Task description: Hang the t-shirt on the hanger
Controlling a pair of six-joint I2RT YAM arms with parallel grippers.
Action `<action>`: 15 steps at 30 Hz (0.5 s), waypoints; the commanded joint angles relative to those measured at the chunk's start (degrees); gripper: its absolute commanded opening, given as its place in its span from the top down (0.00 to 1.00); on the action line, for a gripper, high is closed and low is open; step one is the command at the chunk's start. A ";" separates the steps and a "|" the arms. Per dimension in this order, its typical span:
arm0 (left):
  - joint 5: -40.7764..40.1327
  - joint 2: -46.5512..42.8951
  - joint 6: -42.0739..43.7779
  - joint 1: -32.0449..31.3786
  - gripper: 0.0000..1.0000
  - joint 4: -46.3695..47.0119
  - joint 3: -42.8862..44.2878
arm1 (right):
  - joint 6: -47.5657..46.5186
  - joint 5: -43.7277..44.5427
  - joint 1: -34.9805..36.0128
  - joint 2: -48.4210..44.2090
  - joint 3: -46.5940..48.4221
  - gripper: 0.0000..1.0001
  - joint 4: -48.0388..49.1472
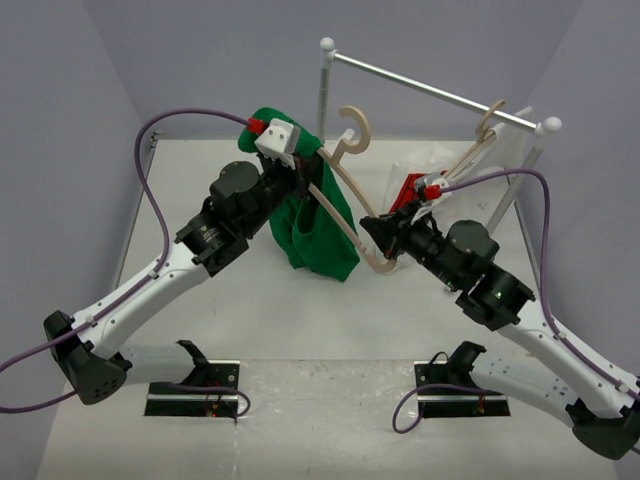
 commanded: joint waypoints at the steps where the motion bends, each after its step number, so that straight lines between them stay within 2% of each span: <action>1: -1.40 -2.22 -1.56 0.27 1.00 -2.40 -0.89 | 1.36 1.85 -0.10 0.05 3.71 1.00 2.17; 2: -3.84 -2.05 -1.72 0.27 0.97 -2.86 -0.83 | 1.42 1.34 -0.10 0.04 3.71 1.00 2.23; 3: -5.97 -1.84 -1.83 0.27 0.89 -3.39 -0.71 | 1.54 0.77 -0.10 0.04 3.79 1.00 2.22; 5: -8.90 -1.14 -1.73 0.27 0.61 -5.41 0.33 | 1.89 -0.46 -0.10 0.17 4.27 1.00 1.90; 6: -10.61 -0.68 -1.41 0.27 0.54 -5.96 0.70 | 2.07 -1.11 -0.10 0.26 4.55 1.00 1.67; 7: -11.63 -0.41 -1.12 0.33 0.53 -6.20 0.85 | 2.16 -1.49 -0.10 0.25 4.67 1.00 1.56; 8: -12.06 -0.30 -0.86 0.43 0.57 -6.15 0.80 | 2.16 -1.65 -0.10 0.15 4.68 1.00 1.56; 10: -11.23 -0.13 -0.73 0.93 0.58 -5.49 0.58 | 2.22 -1.92 -0.10 -0.20 4.62 1.00 1.44; 15: -6.75 1.07 -0.91 2.53 0.49 -4.15 0.79 | 2.42 -3.00 -0.08 -0.64 5.18 1.00 0.63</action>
